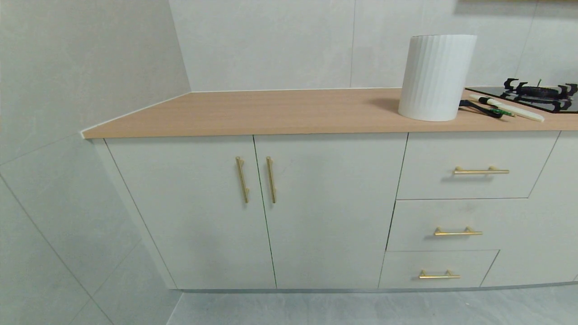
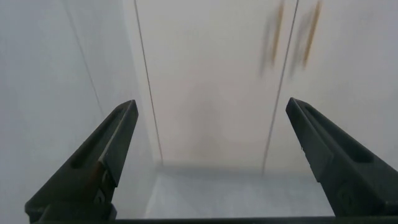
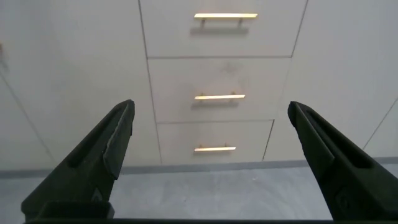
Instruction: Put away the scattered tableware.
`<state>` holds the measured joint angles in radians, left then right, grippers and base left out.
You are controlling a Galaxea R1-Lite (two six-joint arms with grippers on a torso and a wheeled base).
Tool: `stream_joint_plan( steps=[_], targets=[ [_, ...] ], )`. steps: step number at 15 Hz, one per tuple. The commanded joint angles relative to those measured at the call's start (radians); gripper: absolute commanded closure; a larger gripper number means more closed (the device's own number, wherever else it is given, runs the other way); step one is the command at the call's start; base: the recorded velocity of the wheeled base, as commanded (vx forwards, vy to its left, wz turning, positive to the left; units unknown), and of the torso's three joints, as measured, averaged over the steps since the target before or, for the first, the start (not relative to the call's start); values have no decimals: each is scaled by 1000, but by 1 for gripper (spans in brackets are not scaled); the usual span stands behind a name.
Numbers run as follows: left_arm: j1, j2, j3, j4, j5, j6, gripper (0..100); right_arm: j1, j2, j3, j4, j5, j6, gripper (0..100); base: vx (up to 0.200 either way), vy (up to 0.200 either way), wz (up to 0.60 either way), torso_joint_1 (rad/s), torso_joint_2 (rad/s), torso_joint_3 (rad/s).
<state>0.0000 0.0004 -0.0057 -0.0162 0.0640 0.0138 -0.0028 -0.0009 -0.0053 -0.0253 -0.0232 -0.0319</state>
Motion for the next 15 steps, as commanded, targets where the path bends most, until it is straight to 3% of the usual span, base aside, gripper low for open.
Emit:
stream_joint_plan(
  steps=[1, 4, 8, 11, 13, 14, 15],
  targets=[
    [0, 0, 6, 15, -35, -8, 0, 1, 1, 2, 36, 51, 7, 0, 0, 0, 0, 0, 0, 0],
    [0, 0, 6, 16, -33, -11, 0, 1, 1, 4, 25, 52, 10, 0, 0, 0, 0, 0, 0, 0],
    [0, 0, 6, 16, -38, 34, 0, 1, 1, 4, 24, 54, 9, 0, 0, 0, 0, 0, 0, 0],
    [0, 0, 6, 16, -39, 32, 0, 1, 1, 4, 24, 54, 12, 0, 0, 0, 0, 0, 0, 0],
    [0, 0, 6, 18, -39, 6, 0, 3, 1, 4, 24, 54, 12, 0, 0, 0, 0, 0, 0, 0],
    [0, 0, 6, 16, -38, -23, 0, 3, 1, 4, 24, 55, 12, 0, 0, 0, 0, 0, 0, 0],
    [0, 0, 6, 16, -38, -21, 0, 3, 1, 4, 24, 55, 12, 0, 0, 0, 0, 0, 0, 0]
  ],
)
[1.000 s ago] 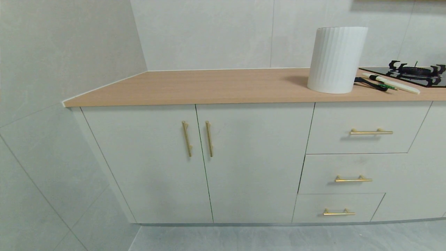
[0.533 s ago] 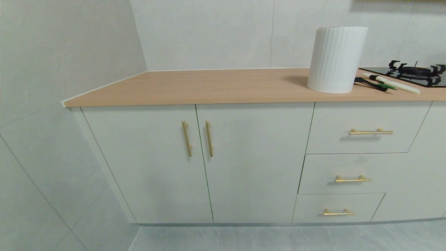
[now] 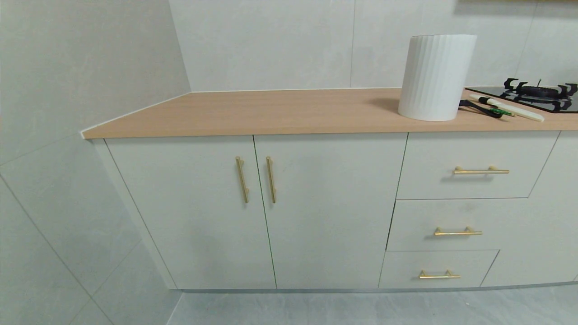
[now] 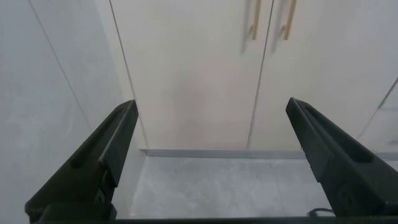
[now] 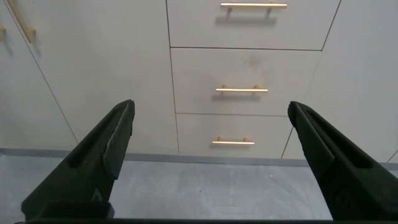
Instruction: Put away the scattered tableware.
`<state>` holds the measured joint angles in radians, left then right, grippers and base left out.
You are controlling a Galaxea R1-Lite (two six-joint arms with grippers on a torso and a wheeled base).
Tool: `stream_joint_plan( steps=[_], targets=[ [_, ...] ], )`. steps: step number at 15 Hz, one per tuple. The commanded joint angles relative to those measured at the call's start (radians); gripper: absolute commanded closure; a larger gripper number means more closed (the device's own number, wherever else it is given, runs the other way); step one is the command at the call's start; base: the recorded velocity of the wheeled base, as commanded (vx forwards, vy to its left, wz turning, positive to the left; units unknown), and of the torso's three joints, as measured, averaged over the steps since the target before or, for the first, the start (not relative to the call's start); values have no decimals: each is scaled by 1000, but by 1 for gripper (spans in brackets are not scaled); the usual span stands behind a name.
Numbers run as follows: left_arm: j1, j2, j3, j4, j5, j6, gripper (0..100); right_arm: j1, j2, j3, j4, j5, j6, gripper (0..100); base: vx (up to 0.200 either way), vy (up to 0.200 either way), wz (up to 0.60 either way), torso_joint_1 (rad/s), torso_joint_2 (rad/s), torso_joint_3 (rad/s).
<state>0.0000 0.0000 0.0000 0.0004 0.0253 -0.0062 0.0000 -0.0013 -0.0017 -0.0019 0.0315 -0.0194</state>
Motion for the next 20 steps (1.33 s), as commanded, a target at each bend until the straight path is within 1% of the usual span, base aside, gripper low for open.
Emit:
stream_joint_plan(
  steps=[1, 9, 20],
  targets=[
    [0, 0, 0, 0, 1, -1, 0, 0, 1, 0, 0, 1, -1, 0, 0, 0, 0, 0, 0, 0],
    [0, 0, 0, 0, 1, -1, 0, 0, 1, 0, 0, 1, 1, 0, 0, 0, 0, 0, 0, 0],
    [0, 0, 0, 0, 1, -1, 0, 0, 1, 0, 0, 1, 9, 0, 0, -200, 0, 3, 1, 4]
  ],
)
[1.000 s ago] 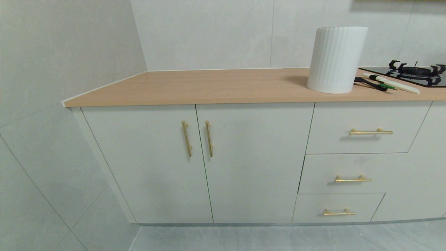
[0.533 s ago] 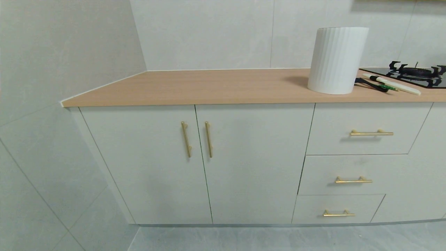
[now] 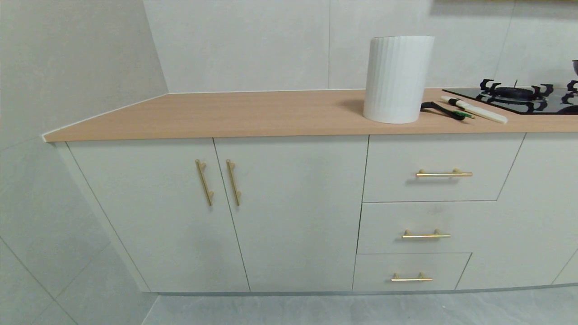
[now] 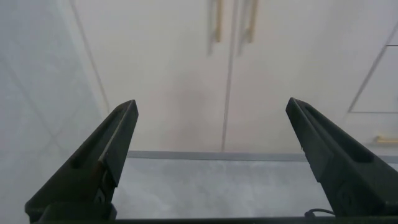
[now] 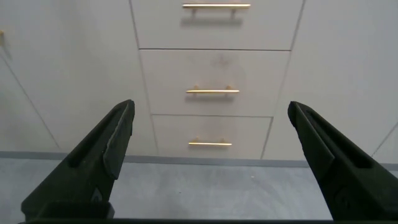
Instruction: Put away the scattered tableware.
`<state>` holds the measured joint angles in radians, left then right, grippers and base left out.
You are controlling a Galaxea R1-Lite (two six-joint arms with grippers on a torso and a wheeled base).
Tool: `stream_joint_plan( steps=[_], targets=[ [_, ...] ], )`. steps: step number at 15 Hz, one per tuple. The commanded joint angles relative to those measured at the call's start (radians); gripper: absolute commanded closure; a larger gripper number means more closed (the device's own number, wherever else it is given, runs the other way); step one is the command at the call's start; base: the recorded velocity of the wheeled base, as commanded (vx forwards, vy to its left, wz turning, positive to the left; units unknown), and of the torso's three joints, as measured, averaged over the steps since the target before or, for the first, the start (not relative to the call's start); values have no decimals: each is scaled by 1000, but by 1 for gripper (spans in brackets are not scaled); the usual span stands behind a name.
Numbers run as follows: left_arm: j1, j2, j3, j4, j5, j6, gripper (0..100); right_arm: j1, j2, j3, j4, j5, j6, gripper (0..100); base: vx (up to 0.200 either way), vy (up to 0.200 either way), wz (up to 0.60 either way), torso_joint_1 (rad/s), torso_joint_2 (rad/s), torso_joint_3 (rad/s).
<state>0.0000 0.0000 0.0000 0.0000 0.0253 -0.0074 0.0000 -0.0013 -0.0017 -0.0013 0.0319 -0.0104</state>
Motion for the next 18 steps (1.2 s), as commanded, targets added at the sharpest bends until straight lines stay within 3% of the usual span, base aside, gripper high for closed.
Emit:
stream_joint_plan(
  steps=[1, 5, 18],
  targets=[
    [0, 0, 0, 0, 1, 0, 0, 0, 1, 0, 0, 0, 0, 0, 0, -200, 0, -2, 2, 2],
    [0, 0, 0, 0, 1, -2, 0, 0, 1, 0, 0, 0, 0, 0, 0, -200, 0, 1, 2, 5],
    [0, 0, 0, 0, 1, -2, 0, 0, 1, 0, 0, 0, 4, 0, 15, 0, 0, 0, 1, 0]
  ],
)
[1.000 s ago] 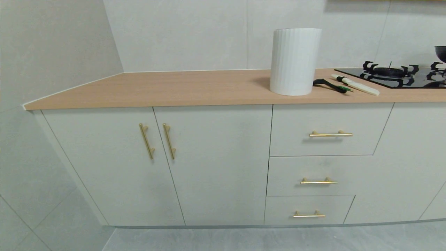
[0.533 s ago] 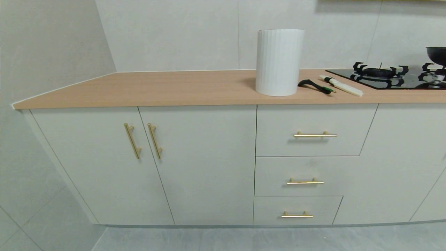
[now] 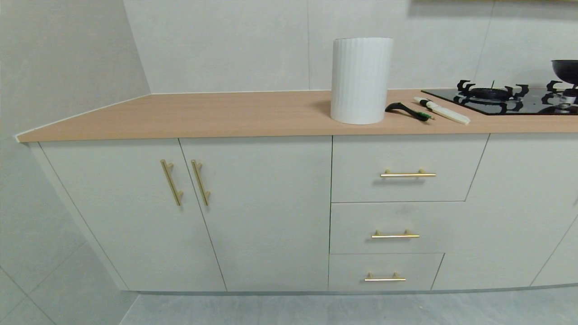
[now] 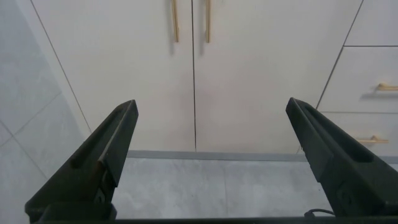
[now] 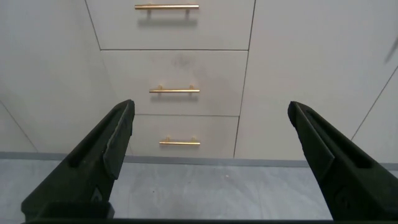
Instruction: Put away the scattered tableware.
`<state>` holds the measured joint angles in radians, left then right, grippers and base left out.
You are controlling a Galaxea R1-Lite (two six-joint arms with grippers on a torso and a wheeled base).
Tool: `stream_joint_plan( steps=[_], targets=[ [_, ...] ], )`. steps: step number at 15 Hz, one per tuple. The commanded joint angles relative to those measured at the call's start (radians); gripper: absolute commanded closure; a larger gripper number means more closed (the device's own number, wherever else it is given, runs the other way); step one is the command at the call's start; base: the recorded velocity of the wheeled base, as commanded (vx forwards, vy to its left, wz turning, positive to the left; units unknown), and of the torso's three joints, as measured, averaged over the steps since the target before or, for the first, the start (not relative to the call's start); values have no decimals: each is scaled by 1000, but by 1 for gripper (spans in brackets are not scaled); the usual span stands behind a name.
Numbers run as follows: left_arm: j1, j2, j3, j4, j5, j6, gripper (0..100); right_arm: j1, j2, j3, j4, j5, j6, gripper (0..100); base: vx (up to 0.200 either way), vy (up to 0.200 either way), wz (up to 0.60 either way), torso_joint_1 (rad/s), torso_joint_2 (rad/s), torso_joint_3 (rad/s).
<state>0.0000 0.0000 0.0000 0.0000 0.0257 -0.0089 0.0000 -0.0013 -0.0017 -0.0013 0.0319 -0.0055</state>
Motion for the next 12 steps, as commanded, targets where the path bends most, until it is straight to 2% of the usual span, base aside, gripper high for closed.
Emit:
stream_joint_plan(
  steps=[1, 2, 12],
  targets=[
    [0, 0, 0, 0, 0, 0, 0, 0, 1, 0, 0, 0, -1, 0, 200, 0, 0, -2, 2, 2],
    [0, 0, 0, 0, 0, 0, 0, 0, 1, 0, 0, 0, -1, 0, 200, 0, 0, -7, 2, -2],
    [0, 0, 0, 0, 0, 0, 0, 0, 1, 0, 0, -1, -1, 0, 0, 0, 0, 0, 0, 0]
  ],
)
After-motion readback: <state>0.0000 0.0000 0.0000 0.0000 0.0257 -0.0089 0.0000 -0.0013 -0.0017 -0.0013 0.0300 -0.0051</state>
